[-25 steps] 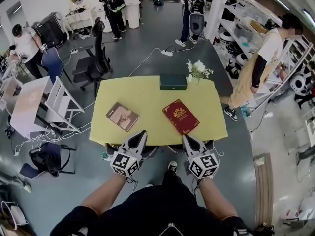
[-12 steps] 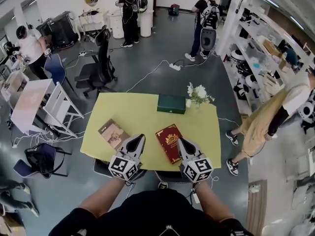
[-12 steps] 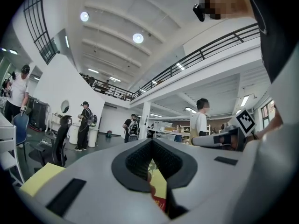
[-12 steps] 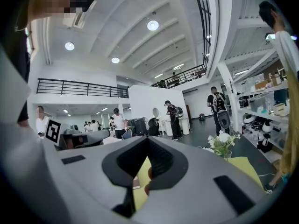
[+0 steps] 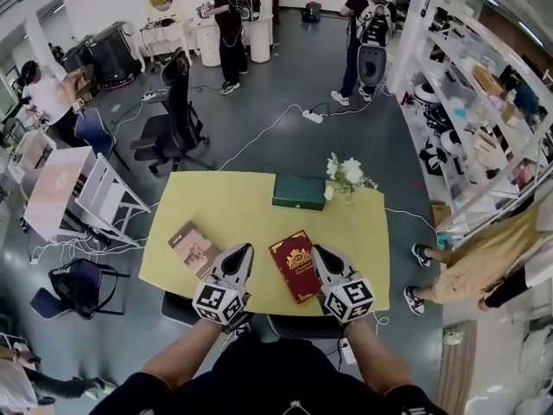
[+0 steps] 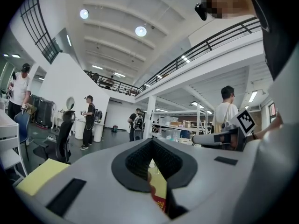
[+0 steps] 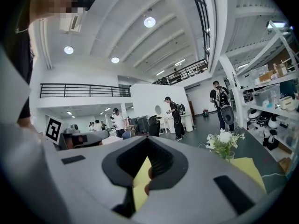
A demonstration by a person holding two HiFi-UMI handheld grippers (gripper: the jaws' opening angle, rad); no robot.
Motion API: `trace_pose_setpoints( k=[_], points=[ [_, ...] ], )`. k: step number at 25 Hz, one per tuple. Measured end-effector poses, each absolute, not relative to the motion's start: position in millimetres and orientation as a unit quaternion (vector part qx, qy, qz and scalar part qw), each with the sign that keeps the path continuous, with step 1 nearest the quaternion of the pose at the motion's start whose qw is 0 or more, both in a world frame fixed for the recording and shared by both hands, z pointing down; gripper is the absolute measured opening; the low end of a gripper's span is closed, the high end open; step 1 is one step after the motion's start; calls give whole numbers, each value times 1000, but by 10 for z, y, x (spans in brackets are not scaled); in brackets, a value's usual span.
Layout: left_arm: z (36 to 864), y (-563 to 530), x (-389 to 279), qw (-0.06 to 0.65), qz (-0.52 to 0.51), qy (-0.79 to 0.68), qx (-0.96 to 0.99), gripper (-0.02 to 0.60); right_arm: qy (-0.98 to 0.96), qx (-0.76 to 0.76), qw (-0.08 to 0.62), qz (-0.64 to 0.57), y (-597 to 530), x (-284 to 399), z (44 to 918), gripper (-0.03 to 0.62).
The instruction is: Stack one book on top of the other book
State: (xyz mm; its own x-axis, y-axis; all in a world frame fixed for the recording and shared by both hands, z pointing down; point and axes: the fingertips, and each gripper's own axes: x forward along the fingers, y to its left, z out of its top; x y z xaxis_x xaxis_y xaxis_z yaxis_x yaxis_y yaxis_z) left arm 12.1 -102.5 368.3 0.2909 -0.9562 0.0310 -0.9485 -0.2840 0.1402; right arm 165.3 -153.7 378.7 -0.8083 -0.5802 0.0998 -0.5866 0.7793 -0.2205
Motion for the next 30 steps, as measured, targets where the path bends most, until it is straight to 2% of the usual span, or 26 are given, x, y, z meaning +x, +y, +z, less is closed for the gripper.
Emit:
trace_pose_setpoints(
  k=[13,30],
  points=[
    [4470,-1467,126,127,4,-574,809,9,-919,361,61,148,-1954,1715,4561,14],
    [6068,-1524,500,251,69,-550,793,13,-888,380,173,191,-2138,2017,6219,17]
  ],
)
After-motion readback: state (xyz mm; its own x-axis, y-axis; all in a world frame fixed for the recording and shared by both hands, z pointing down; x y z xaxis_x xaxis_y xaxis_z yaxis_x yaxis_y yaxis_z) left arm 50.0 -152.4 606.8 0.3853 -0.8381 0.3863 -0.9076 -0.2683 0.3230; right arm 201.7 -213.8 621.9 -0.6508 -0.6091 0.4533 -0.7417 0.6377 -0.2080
